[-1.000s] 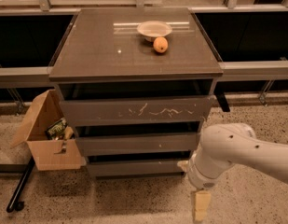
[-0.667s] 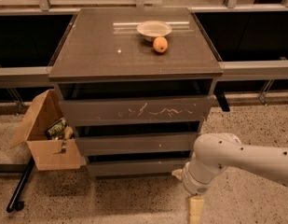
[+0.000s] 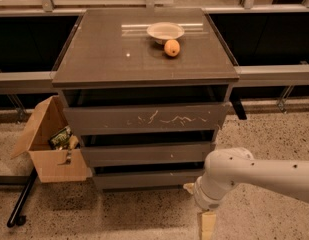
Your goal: Open bottom drawer
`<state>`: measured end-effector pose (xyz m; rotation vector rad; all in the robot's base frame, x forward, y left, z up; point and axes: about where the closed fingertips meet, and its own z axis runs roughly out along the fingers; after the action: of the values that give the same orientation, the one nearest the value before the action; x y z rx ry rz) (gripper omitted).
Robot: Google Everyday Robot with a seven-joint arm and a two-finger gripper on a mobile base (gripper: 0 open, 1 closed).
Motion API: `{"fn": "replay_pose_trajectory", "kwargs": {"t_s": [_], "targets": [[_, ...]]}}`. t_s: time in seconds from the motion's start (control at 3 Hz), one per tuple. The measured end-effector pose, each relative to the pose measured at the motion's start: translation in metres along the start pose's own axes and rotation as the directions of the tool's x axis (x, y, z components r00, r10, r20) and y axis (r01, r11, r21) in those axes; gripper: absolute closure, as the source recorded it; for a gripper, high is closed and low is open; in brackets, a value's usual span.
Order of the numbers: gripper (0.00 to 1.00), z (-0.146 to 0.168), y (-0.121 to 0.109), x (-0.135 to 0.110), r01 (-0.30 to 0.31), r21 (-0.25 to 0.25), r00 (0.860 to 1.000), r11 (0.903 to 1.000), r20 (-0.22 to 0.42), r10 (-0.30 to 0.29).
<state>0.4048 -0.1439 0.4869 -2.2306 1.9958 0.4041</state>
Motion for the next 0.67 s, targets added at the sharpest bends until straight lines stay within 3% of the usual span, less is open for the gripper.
{"fn": "replay_pose_trajectory", "kwargs": {"t_s": [0.33,0.67], "targets": [[0.00,0.059,-0.028,0.031,0.011,0.056,1.000,0.9984,-0.027,-0.010],[0.00,0.110,-0.052,0.054,-0.002,0.100,1.000,0.9950,0.022,-0.001]]}}
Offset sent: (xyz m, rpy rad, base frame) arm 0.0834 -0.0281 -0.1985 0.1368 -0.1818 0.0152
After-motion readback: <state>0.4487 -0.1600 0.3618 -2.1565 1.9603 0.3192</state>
